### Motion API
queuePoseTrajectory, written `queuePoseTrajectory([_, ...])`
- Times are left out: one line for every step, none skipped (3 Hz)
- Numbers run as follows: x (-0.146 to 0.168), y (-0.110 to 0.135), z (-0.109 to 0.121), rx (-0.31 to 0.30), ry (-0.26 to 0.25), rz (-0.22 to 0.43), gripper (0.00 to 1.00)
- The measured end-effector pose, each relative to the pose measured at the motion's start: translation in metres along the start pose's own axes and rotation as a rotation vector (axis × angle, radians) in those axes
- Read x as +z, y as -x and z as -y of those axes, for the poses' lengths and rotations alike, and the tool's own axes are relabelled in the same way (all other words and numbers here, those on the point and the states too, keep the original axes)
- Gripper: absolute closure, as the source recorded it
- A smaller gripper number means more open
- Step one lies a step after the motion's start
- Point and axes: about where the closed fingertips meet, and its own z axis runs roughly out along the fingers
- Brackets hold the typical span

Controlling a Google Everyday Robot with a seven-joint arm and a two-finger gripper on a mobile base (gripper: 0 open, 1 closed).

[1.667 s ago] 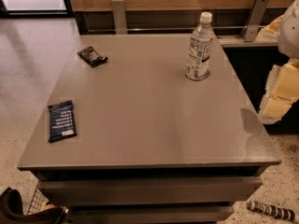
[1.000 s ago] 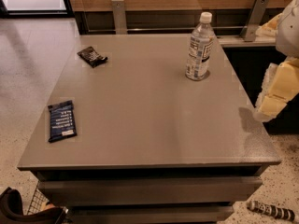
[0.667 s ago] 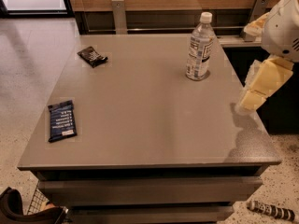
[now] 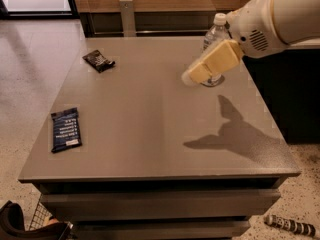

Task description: Pick rxbar chocolate

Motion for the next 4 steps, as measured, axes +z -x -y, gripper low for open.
queuePoseTrajectory([0.024,0.047,0.018,0.080,-0.076,0.177,0.00])
queuePoseTrajectory([0.037,0.063,0.020,0.150,-0.113,0.262,0.00])
queuePoseTrajectory([0.037,0.063,0.020,0.150,-0.113,0.262,0.00])
queuePoseTrajectory([0.080,0.066,0.021,0.164,-0.146,0.270,0.00])
